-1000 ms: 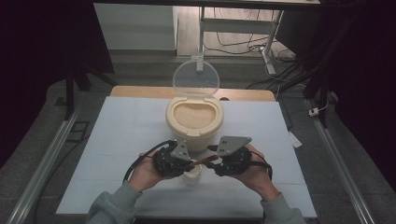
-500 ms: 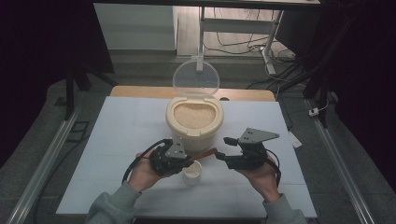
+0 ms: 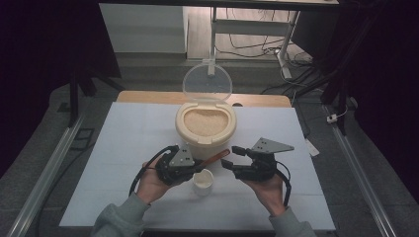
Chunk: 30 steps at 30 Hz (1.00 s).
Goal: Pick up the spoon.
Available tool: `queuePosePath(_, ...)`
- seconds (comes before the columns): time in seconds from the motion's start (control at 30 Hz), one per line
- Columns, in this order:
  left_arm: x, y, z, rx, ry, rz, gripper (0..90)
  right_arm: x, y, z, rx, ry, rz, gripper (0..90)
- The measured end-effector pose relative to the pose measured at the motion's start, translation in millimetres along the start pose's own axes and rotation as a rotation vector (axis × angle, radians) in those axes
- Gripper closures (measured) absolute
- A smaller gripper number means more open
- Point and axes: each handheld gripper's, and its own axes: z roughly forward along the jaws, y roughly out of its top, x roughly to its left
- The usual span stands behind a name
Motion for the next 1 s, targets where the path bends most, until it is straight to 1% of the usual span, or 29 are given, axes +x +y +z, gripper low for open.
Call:
queuePosePath(0.07, -0.5, 0.1, 0.4, -0.005, 0.002, 0.001, 79.7, -0.4, -0.7, 1.8, -0.019, 0.019, 0.031, 37.8)
queuePosePath(0.2, -1.0, 0.1, 1.0, -0.012, 0.000, -0.001, 79.7, 1.4, -2.6, 5.2, -0.016, 0.016, 0.028, 38.2)
queuePosePath(0.33, -2.8, 0.5, 2.1, -0.023, -0.001, 0.000, 79.6, 2.2, -5.3, 10.4, -0.032, 0.048, 0.064, 41.2)
queuePosePath(0.43, -5.8, 1.8, 3.1, -0.027, -0.008, 0.014, 79.7, 4.3, -6.2, 13.4, -0.041, 0.072, 0.065, 44.2)
queuePosePath(0.53, -6.7, 2.2, 3.3, -0.018, -0.002, 0.021, 79.7, 7.2, -6.0, 15.4, -0.047, 0.077, 0.061, 50.0)
queuePosePath(0.63, -5.9, 1.6, 3.0, -0.015, 0.004, 0.021, 79.7, 6.9, -5.1, 13.5, -0.066, 0.106, 0.080, 57.7)
queuePosePath(0.67, -5.3, 1.2, 3.0, -0.018, -0.002, 0.019, 79.7, 6.6, -4.7, 12.5, -0.074, 0.116, 0.085, 59.2)
queuePosePath(0.73, -5.9, 1.5, 3.4, -0.016, -0.001, 0.024, 79.7, 6.7, -4.1, 11.8, -0.083, 0.122, 0.089, 60.9)
queuePosePath(0.8, -6.4, 1.6, 4.3, -0.010, -0.005, 0.031, 79.8, 6.7, -4.3, 10.4, -0.115, 0.136, 0.100, 65.8)
queuePosePath(0.83, -6.4, 1.6, 4.3, -0.010, -0.005, 0.031, 79.8, 6.7, -4.3, 10.4, -0.115, 0.136, 0.100, 65.8)
queuePosePath(0.87, -6.9, 1.6, 4.7, -0.007, -0.003, 0.033, 79.8, 6.7, -4.0, 9.5, -0.136, 0.153, 0.109, 70.0)
queuePosePath(1.0, -7.5, 1.6, 4.3, -0.011, -0.004, 0.039, 79.7, 8.7, -3.1, 7.6, -0.169, 0.183, 0.103, 76.0)
